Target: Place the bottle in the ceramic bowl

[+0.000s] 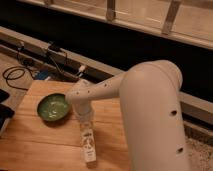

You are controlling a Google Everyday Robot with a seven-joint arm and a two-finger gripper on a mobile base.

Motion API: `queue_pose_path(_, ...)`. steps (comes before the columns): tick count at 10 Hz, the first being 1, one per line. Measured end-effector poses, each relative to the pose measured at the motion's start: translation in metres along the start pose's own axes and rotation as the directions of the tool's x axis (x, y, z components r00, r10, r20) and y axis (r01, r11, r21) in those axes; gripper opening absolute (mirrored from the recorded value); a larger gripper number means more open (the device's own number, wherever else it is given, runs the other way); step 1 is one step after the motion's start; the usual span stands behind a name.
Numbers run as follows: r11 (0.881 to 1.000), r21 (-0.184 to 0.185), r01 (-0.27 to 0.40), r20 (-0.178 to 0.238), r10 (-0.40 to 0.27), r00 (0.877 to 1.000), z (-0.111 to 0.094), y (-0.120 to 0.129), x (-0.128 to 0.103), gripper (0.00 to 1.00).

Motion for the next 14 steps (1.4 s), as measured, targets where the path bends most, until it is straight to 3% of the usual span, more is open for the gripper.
queue_pose_path(2,0.999,0.032,0.042,0.058,-0.044,0.997,-0.027,-0.005,-0.036,0.0)
queue_pose_path(6,0.987,0.065,0.147,0.109,-0.154,0.982,-0.056,-0.007,-0.092,0.0)
queue_pose_path(10,0.972,0.044,0.232,0.183,-0.236,0.954,-0.099,0.0,-0.12,0.0)
queue_pose_path(11,0.967,0.027,0.253,0.206,-0.253,0.945,-0.11,0.007,-0.122,0.0)
queue_pose_path(12,0.954,-0.019,0.3,0.259,-0.285,0.923,-0.128,0.024,-0.124,0.0)
queue_pose_path(14,0.93,-0.075,0.361,0.351,-0.314,0.882,-0.145,0.037,-0.132,0.0)
